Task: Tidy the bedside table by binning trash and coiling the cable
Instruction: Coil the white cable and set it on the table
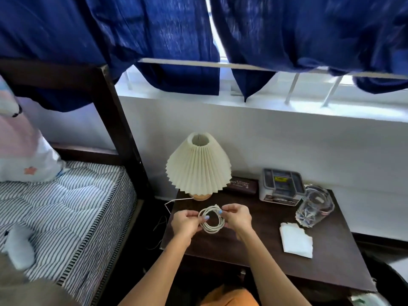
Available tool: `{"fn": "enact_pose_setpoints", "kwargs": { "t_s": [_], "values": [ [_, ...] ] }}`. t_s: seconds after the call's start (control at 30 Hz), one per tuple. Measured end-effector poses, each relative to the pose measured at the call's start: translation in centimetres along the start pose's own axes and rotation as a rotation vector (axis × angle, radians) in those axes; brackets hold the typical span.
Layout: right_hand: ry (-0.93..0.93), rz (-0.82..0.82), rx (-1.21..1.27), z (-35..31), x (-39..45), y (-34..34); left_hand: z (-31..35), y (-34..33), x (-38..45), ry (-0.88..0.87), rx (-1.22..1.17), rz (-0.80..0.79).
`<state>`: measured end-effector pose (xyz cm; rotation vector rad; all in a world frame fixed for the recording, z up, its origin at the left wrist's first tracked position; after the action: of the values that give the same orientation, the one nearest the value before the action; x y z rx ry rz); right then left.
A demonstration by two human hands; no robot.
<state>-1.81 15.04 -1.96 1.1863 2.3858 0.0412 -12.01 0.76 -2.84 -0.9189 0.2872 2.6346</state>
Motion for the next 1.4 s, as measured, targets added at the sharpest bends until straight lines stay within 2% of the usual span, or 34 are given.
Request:
{"fn": "enact_pose_setpoints", "kwargs": {
  "t_s": [0.1, 0.4, 0.53, 0.87, 1.07, 1.4],
  "values": [
    [0.01, 0.028, -0.045, 0.8, 1.4, -1.2, -0.3, 0.0, 1.8, -0.021, -0.011, 0.024],
    [0.104, -0.105, -0.153, 2.4, 4.3, -3.7, -1.2, -0.6, 6.1, -0.047, 0.057, 0.129],
    [0.125, -0.091, -0.193, 2.6, 5.1, -3.8, -1.4, -1.2, 6.9, -0.055, 0.095, 0.156],
    [0.236, -0.203, -0.396, 2.1, 5.4, -5.3, -1.5, -1.4, 7.5, -0.121, 0.294, 0.216],
    [0.252, -0.224, -0.521, 2.2, 5.4, -5.7, -1.3, -1.3, 7.3, -0.108, 0.29, 0.222],
    [0.301, -0.19, -0.46, 1.5, 4.4, -5.4, -0.9, -1.6, 6.4, -0.141, 0.349, 0.239]
  ]
}}
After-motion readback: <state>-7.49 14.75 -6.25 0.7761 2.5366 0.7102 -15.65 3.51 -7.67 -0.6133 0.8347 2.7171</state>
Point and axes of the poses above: each hand's wrist, its own x-axis towards the middle knuckle, its own y-axis out of the back of the hand, z = x × y, the point moved 6 cm from there along x, towards the middle knuckle, and after that the axes turned 6 degrees about y, right-handed, at the moved point
